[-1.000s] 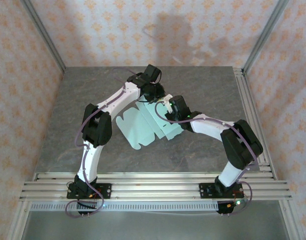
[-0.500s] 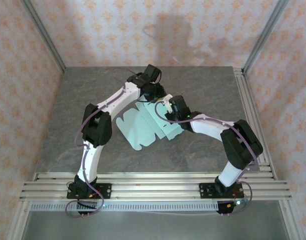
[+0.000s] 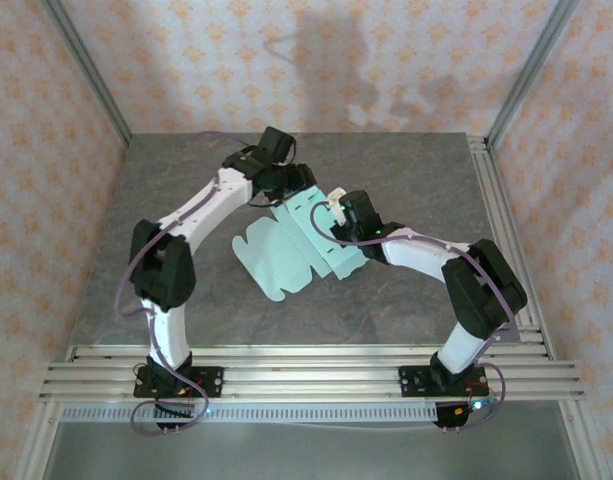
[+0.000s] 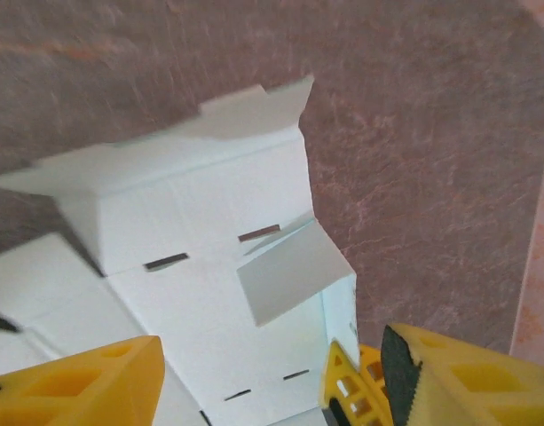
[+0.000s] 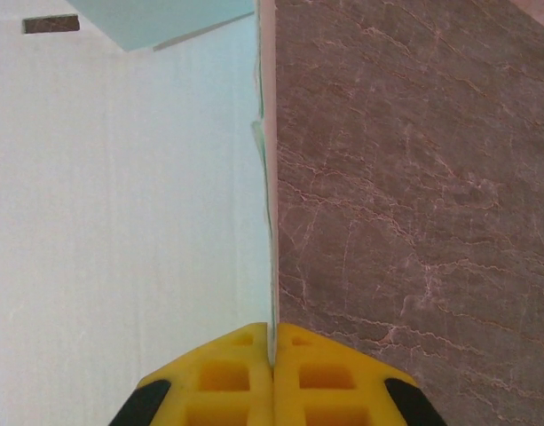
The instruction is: Fold the paper box
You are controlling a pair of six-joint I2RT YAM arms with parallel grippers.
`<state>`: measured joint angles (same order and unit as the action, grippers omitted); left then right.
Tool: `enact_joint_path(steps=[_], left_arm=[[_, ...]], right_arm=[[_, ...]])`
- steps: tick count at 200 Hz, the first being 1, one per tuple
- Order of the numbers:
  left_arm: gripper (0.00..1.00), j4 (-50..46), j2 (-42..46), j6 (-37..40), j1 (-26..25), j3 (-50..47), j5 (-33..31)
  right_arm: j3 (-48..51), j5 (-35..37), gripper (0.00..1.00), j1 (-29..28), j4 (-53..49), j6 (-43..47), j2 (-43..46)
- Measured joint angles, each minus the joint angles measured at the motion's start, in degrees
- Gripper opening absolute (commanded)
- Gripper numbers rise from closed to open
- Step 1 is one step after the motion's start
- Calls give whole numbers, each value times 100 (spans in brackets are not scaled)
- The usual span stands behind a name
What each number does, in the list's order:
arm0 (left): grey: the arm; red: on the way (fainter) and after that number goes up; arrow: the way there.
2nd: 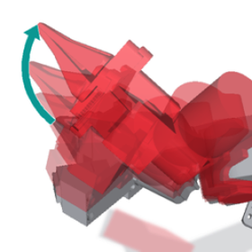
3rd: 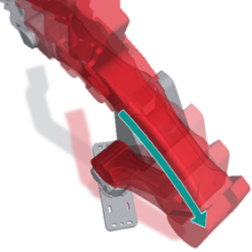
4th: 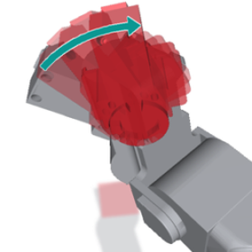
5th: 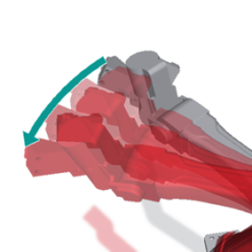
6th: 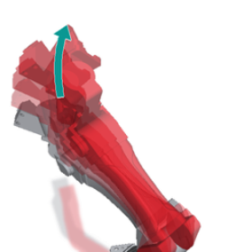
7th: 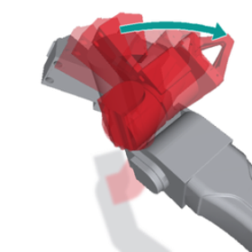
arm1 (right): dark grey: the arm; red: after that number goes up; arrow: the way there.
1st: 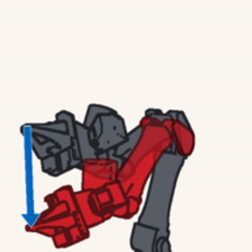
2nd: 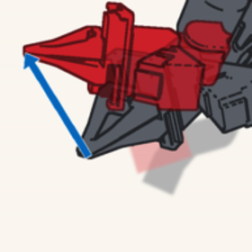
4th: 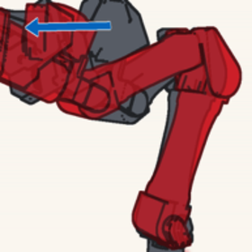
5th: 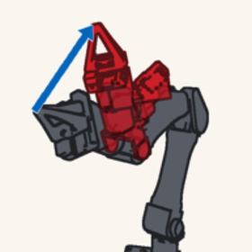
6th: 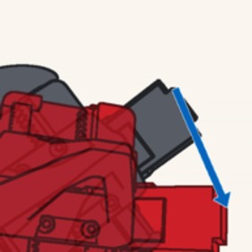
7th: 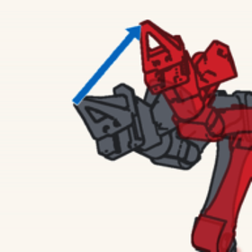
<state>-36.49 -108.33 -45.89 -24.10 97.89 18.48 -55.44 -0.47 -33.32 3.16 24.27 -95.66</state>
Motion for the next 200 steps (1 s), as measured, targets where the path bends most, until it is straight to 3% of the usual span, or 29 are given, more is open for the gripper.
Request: enact_joint_path(steps=[37,115,200], left_arm=[[74,660,660,629,431,-876,162],[83,846,385,2190,621,-1180,341],[83,1300,79,2227,621,-1355,968]], right_arm=[[0,-66,0,2,33,-2,2],[0,-345,0,28,24,-87,90],[0,-387,0,39,-52,-131,101]])
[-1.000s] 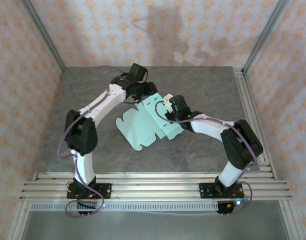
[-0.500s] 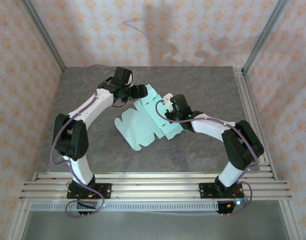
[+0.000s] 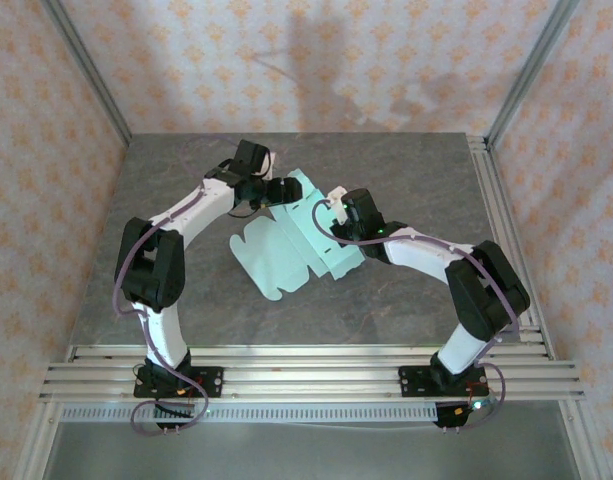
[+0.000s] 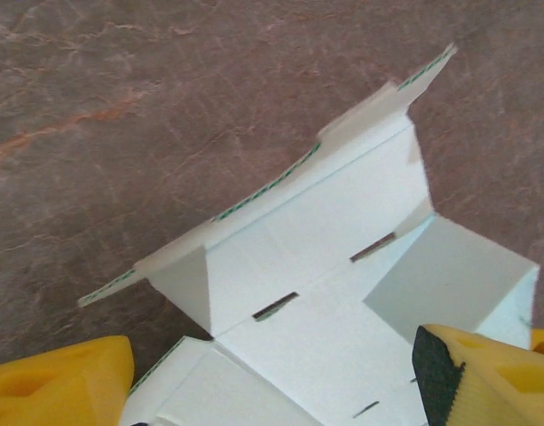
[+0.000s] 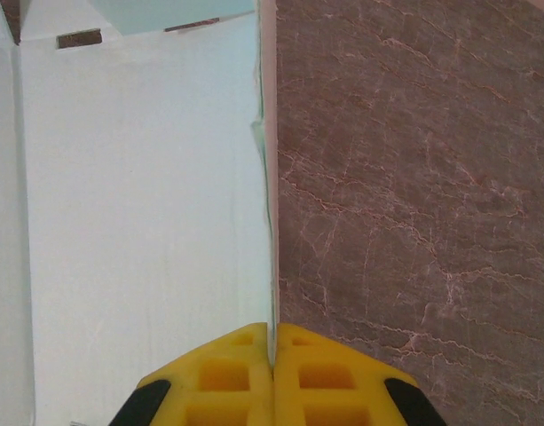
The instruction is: Fold the paper box
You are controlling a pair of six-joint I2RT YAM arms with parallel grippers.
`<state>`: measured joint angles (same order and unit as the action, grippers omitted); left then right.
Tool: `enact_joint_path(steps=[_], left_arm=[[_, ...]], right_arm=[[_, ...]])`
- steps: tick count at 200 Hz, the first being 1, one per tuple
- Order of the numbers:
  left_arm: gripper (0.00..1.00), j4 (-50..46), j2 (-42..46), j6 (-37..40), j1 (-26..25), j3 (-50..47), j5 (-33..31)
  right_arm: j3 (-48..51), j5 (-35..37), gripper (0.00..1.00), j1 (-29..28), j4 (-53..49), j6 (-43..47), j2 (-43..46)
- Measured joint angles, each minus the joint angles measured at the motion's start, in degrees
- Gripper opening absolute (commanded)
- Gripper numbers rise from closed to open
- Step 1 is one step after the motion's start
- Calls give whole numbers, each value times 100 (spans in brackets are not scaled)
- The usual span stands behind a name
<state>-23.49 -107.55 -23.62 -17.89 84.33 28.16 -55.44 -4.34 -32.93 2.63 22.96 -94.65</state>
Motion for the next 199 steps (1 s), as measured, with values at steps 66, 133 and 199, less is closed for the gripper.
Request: enact_joint_path(steps=[66,133,199], left_arm=[[83,588,2,-514,0,-476,684],[83,901,127,-914,-111,-859,841],[91,914,1165,-737,-125,-1172,-20]], right_arm=[[0,0,0,13,-22,0,0],[0,2,0,26,-48,0,0],[0,7,0,35,-52,7,0]])
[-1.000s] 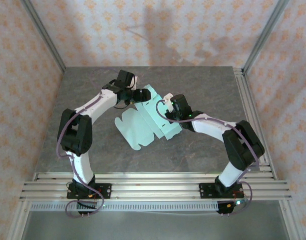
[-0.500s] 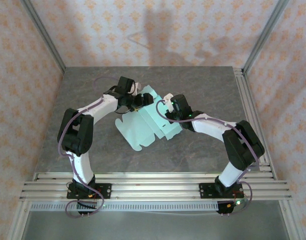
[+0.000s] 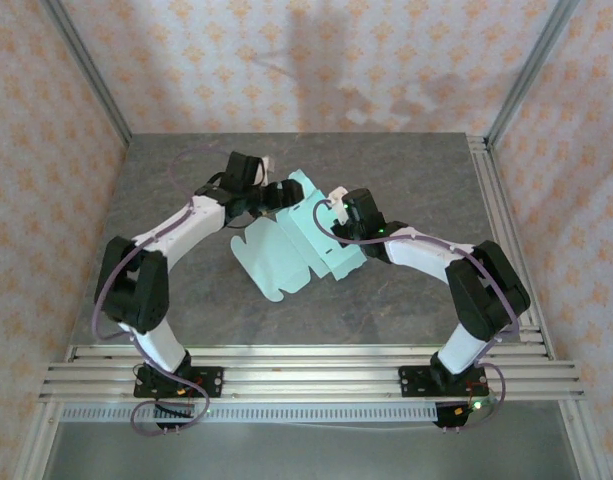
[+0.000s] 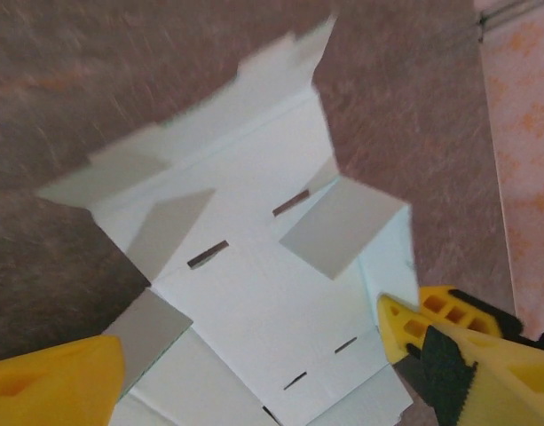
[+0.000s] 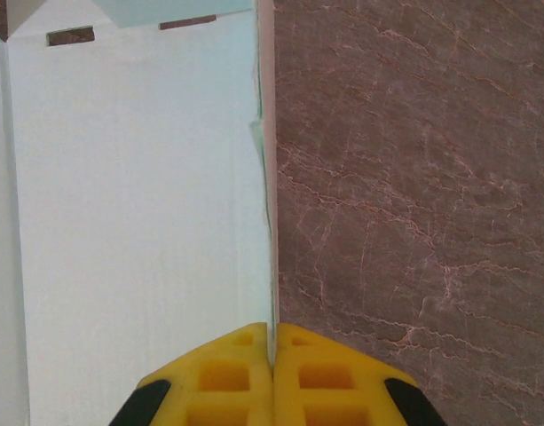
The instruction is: Fold the paper box
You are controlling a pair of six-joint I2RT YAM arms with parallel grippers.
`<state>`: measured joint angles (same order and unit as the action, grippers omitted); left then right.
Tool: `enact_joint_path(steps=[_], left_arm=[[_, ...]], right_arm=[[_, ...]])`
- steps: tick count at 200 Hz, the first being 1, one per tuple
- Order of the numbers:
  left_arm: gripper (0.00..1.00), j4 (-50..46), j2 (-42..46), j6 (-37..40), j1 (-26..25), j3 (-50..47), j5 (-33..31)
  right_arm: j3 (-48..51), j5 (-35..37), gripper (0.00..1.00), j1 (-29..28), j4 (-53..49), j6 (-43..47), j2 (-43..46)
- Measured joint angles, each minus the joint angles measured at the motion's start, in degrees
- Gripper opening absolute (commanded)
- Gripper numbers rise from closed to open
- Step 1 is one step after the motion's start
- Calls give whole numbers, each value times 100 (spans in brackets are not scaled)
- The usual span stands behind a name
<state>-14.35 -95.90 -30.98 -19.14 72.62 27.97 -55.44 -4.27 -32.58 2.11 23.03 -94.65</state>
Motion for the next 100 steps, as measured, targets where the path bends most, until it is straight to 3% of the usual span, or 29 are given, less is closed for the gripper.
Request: enact_joint_path(steps=[42,100], left_arm=[[100,122,861,330,55,-402,-769],[100,341,872,542,315,-798,-1294]], right_arm=[[-4,122,0,-13,-210,70,0],[-208,588,0,-238,-640,409,0]])
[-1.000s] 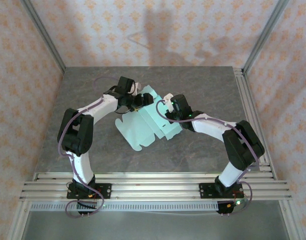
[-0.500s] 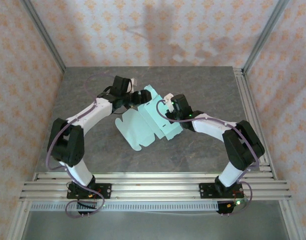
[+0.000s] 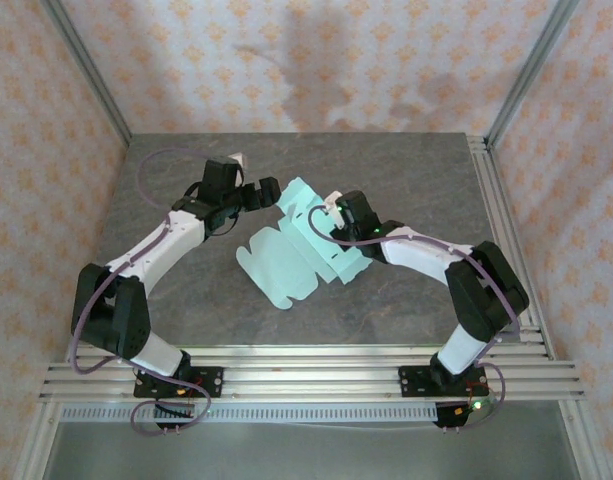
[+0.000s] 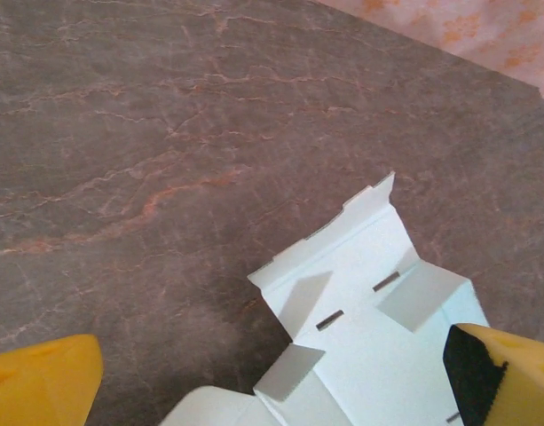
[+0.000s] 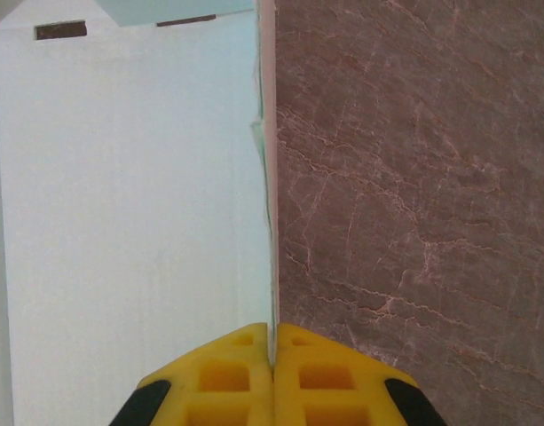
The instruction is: Fold the paper box
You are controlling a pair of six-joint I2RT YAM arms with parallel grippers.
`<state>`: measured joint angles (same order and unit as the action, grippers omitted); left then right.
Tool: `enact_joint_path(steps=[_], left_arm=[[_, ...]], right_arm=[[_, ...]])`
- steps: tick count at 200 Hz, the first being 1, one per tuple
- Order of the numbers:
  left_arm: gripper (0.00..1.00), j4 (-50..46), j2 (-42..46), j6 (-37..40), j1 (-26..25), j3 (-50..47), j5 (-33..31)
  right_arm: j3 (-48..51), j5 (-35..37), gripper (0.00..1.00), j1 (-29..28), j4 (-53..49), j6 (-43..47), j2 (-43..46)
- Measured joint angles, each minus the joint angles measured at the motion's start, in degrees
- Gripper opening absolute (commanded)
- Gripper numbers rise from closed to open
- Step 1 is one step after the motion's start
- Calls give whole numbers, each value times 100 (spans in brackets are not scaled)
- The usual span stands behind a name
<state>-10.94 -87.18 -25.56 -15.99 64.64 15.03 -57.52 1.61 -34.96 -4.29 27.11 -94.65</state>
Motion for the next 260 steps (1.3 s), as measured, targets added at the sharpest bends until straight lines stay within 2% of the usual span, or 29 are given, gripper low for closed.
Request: enact_joint_path(steps=[80,125,174,260], left_arm=[[100,140,-485,17,409,4,-118],[88,76,-1185,105,817,323,-20],[79,-24,-2039,323,822,883,577],[79,-24,-2472,621,697,955,1497]], right_arm=[[-166,1119,0,-553,-323,656,-129],[-162,1515,0,-664,-262,1058,-129],[4,2065,0,-981,284,1821,-168],[20,2048,0,-1043,592,2055,-227]])
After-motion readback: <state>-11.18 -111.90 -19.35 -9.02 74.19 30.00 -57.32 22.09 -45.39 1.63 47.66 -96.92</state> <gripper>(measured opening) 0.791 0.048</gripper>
